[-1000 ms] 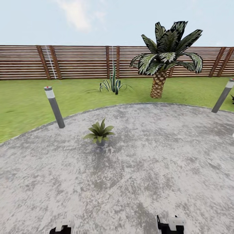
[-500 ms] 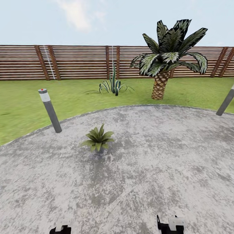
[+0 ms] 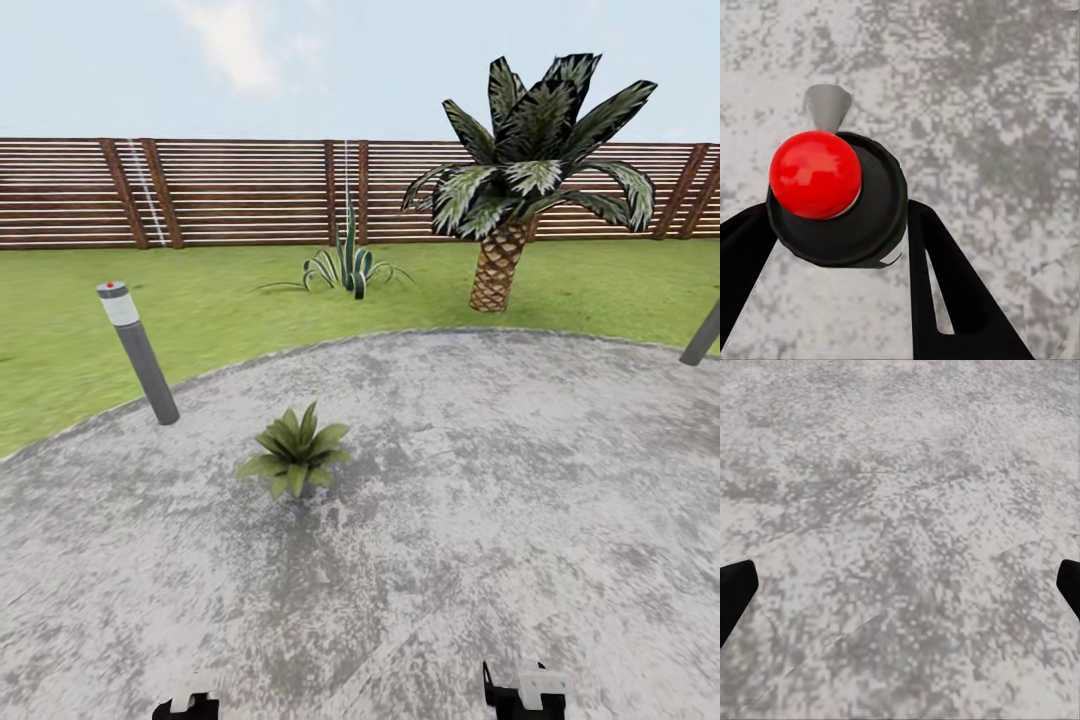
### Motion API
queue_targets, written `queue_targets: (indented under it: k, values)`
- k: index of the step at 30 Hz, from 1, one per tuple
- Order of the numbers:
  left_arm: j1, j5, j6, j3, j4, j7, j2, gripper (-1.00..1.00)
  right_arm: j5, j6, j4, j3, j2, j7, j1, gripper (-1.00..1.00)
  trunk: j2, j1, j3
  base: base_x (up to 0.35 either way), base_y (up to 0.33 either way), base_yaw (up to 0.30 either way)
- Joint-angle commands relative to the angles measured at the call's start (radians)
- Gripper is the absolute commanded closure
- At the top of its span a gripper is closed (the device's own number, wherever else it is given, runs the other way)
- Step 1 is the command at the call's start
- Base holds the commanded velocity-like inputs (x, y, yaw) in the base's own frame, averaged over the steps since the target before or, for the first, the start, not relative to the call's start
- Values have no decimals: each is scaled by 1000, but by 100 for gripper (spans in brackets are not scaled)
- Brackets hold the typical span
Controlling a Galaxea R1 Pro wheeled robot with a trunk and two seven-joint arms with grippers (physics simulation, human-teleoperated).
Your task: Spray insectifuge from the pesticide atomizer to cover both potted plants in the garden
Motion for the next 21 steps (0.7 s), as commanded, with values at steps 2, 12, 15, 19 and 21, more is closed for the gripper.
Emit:
queue_targets:
  k: [2, 12, 15, 19, 21]
  values:
    - [-1, -7, -3, 9, 1, -4, 0, 100, -3, -2, 1, 9, -1, -6, 0, -100, 0, 0, -1, 340, 0, 0]
    - [-1, -7, -3, 9, 1, -4, 0, 100, -2, -2, 1, 9, 0, -6, 0, -100, 0, 0, -1, 340, 0, 0]
    - [-1, -7, -3, 9, 1, -4, 0, 100, -3, -2, 1, 9, 0, -6, 0, -100, 0, 0, -1, 339, 24, 0]
    - [-1, -7, -3, 9, 1, -4, 0, 100, -2, -2, 1, 9, 0, -6, 0, -100, 0, 0, -1, 339, 123, 0]
    - [-1, -7, -2, 9, 1, -4, 0, 100, -2, -2, 1, 9, 0, -6, 0, -100, 0, 0, -1, 338, 159, 0]
